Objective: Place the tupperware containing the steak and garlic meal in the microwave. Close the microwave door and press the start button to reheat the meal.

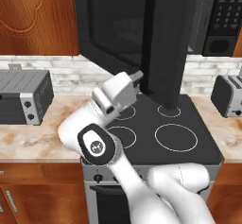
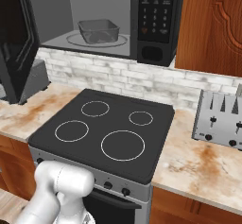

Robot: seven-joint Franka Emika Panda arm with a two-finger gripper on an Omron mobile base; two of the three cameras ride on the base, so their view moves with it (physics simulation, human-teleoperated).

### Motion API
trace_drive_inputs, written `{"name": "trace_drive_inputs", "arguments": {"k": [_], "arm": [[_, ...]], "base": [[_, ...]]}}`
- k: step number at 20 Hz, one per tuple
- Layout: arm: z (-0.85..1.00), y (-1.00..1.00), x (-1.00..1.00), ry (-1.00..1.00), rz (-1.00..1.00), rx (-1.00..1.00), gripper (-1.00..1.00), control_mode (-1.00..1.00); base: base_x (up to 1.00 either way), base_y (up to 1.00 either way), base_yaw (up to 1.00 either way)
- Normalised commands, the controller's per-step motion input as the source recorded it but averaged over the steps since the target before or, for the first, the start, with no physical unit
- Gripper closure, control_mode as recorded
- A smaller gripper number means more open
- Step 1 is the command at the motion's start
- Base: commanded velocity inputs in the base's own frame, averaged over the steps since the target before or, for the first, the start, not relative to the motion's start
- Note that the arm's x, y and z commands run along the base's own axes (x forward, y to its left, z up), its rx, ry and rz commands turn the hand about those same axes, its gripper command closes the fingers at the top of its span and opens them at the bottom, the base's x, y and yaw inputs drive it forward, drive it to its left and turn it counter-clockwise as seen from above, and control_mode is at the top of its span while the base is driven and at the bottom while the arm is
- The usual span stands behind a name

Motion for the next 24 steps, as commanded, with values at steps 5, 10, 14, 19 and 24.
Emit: {"name": "trace_drive_inputs", "arguments": {"k": [5,10,14,19,24], "arm": [[0.98,-1.0,-0.05,0.0,-0.05,0.23,-1.0,-1.0],[0.53,-0.96,-0.16,0.15,0.0,0.27,-1.0,-1.0],[0.37,-0.73,-0.01,0.28,0.06,0.24,-1.0,-1.0],[0.27,-0.62,0.07,0.28,0.2,0.24,-1.0,-1.0],[0.07,-0.49,0.43,0.25,0.3,0.21,-1.0,-1.0]], "base": [[0.0,0.0,0.0],[0.0,0.0,0.0],[0.0,0.0,0.0],[0.0,0.0,0.0],[0.0,0.0,0.0]]}}
